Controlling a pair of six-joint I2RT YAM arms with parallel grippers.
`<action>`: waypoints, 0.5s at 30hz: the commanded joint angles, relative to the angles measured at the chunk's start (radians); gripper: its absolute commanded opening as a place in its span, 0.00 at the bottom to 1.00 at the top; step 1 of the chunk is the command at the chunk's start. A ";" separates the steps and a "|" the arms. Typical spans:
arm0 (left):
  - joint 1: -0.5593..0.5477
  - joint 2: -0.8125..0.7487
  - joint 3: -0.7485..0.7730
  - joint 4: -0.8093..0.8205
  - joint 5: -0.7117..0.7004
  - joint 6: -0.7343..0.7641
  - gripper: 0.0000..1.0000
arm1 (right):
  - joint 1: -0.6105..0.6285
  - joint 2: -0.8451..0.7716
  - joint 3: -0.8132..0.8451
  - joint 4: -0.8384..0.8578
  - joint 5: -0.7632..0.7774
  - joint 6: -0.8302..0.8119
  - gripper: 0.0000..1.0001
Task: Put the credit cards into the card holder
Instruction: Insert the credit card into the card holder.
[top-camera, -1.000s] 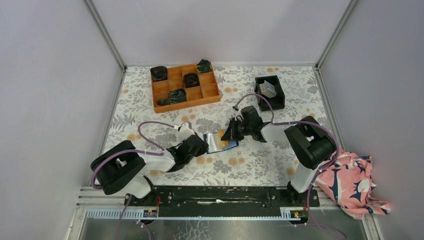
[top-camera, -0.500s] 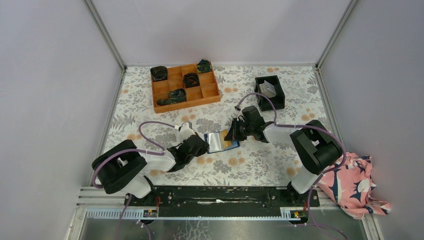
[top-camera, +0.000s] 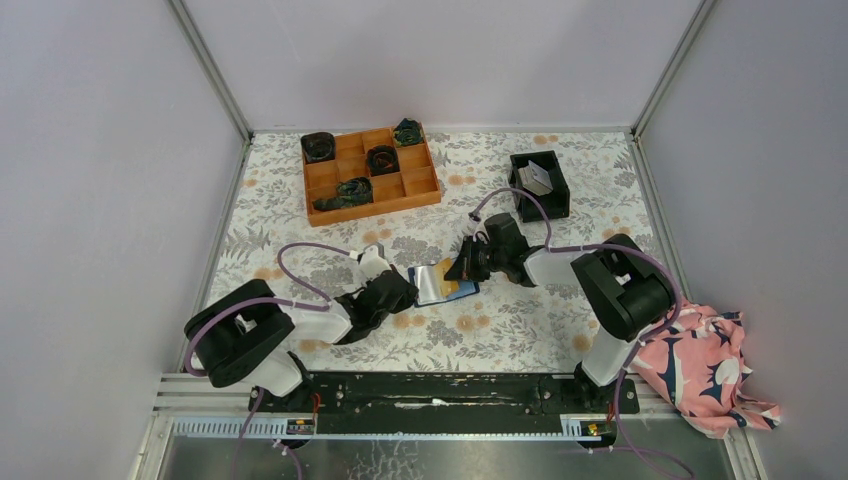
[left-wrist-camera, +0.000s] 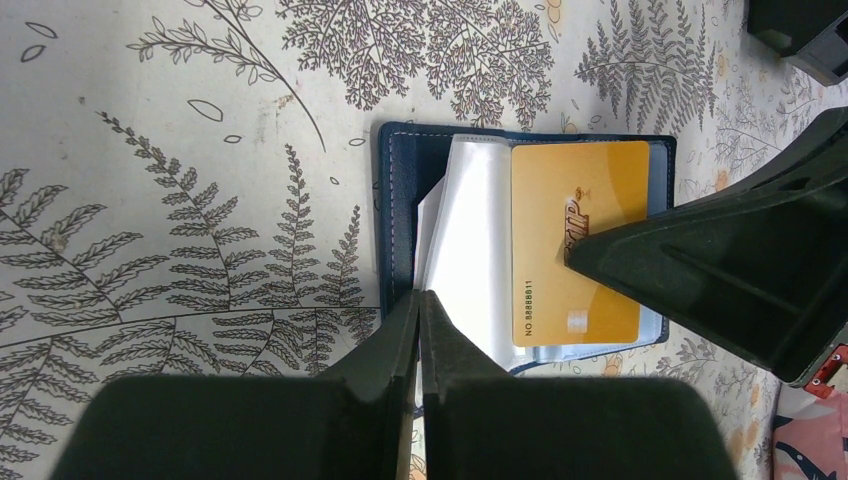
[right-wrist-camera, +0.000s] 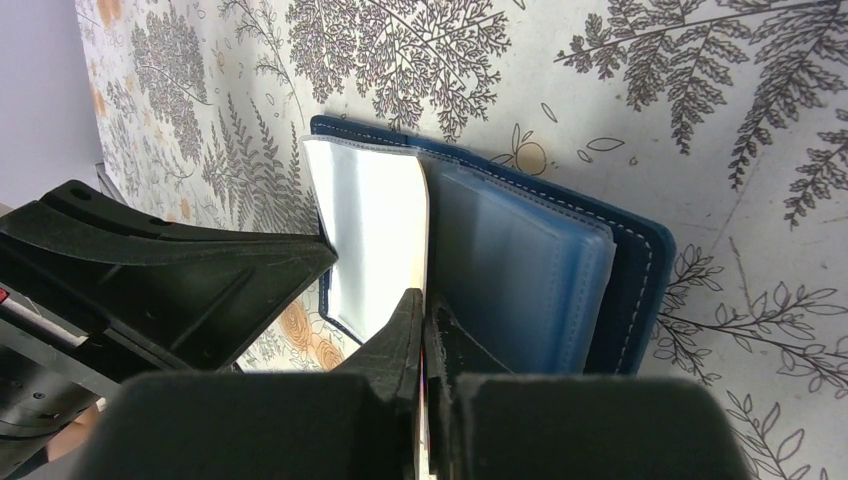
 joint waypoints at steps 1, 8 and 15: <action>-0.008 0.070 -0.026 -0.144 0.027 0.029 0.06 | 0.002 0.037 -0.032 -0.018 0.020 -0.005 0.00; -0.010 0.006 -0.017 -0.210 -0.020 0.027 0.08 | 0.003 0.007 -0.015 -0.056 0.039 -0.021 0.00; -0.010 -0.173 0.039 -0.322 -0.112 0.059 0.12 | 0.002 0.014 -0.009 -0.058 0.039 -0.021 0.00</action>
